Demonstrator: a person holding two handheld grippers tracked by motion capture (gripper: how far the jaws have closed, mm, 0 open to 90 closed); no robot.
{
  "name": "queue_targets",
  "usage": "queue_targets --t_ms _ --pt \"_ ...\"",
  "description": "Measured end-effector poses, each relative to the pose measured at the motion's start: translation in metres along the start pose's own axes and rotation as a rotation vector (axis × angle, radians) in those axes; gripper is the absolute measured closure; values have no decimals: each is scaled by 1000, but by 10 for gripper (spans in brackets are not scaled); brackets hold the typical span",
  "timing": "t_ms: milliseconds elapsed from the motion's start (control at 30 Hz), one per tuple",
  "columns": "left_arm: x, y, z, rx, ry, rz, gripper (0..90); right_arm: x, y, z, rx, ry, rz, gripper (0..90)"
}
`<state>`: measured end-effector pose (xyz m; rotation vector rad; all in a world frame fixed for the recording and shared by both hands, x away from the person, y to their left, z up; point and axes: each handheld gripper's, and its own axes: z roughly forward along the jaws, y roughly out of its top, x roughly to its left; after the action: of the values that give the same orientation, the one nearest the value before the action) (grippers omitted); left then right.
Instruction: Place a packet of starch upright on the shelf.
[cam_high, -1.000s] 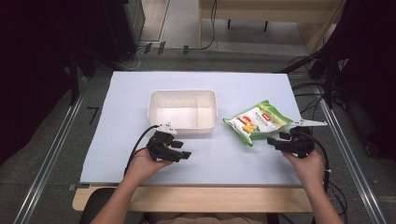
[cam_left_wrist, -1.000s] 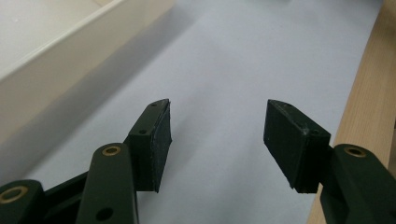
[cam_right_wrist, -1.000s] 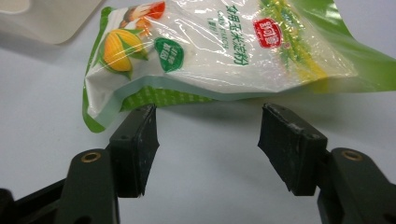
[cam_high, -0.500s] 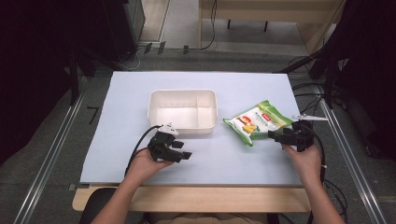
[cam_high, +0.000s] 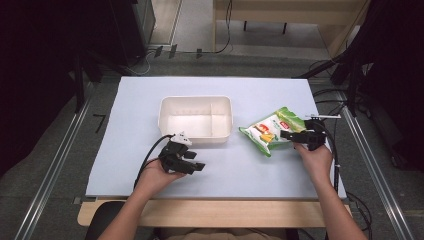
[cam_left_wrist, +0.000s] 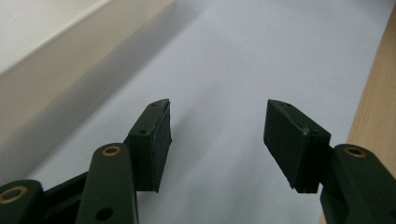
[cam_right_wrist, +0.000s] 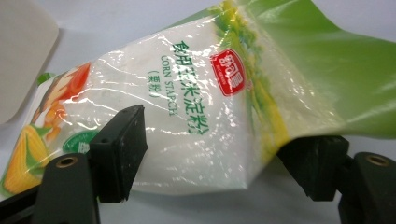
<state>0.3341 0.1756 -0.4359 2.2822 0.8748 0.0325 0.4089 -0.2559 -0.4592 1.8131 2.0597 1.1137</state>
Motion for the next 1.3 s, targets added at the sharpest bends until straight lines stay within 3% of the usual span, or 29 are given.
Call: queue_targets --t_ms 200,333,367,400,500,600,1233,1300 --pt "0 0 0 6 1 3 420 8 7 9 -7 -18 -15 409" --pt "0 0 0 1 4 3 420 7 11 15 -9 -14 -14 618" --pt "0 0 0 1 4 3 420 7 11 15 -9 -14 -14 618" --pt "0 0 0 2 5 4 420 6 11 14 -6 -33 -42 746" --pt "0 0 0 2 6 5 420 0 12 11 3 -40 -42 879" --pt "0 0 0 1 5 6 421 -5 13 9 5 -9 -30 900" --pt "3 -2 -4 -9 5 -4 425 12 26 -16 -62 26 -95 900" --pt "4 -2 -5 -22 -22 -16 424 16 28 -22 -75 41 -108 900"
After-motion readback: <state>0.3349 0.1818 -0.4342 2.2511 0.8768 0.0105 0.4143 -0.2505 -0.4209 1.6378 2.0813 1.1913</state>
